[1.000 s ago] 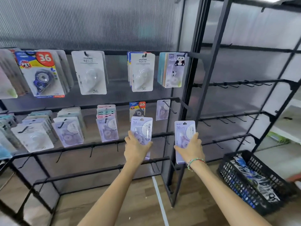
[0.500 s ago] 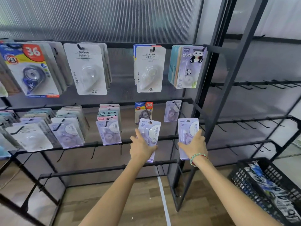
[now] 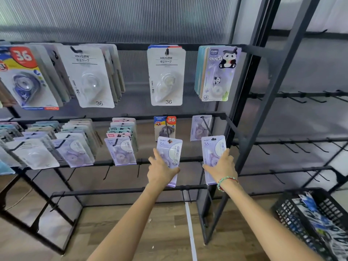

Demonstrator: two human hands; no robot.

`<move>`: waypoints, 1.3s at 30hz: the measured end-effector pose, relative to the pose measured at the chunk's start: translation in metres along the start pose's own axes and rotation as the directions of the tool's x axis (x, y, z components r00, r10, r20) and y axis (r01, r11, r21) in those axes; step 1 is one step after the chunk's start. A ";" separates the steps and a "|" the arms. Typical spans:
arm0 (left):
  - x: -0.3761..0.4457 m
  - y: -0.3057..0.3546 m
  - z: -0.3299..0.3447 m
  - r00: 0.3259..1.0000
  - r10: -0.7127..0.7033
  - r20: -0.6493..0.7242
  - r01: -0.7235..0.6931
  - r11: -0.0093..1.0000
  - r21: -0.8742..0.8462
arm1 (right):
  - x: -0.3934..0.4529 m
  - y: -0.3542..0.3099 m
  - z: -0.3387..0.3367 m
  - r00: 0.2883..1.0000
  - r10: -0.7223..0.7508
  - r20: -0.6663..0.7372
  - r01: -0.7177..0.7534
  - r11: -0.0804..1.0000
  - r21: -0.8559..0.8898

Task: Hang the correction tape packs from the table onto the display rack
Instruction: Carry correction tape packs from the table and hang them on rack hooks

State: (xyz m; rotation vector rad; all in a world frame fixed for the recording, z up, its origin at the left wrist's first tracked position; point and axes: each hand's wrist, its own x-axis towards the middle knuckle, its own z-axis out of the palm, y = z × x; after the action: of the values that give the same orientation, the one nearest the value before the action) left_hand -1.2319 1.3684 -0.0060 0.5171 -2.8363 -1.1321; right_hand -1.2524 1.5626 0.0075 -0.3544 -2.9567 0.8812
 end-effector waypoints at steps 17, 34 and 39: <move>0.043 0.004 0.029 0.991 -0.004 -0.131 -0.014 0.991 -0.136 | 0.067 -0.001 0.027 0.995 -0.103 -0.004 0.102 0.988 0.114; 0.143 0.022 0.042 0.977 -0.040 -0.211 0.003 0.985 -0.174 | 0.160 -0.029 0.067 0.994 -0.075 -0.077 0.090 0.972 0.219; 0.154 0.021 0.042 0.980 -0.050 -0.193 0.013 0.983 -0.185 | 0.166 -0.034 0.069 0.993 -0.085 -0.081 0.101 0.970 0.222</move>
State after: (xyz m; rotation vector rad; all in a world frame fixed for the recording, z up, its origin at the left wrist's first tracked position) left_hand -1.3902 1.3609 -0.0353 0.6246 -2.5355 -1.2555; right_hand -1.4278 1.5358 -0.0372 -0.2290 -2.7445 1.1522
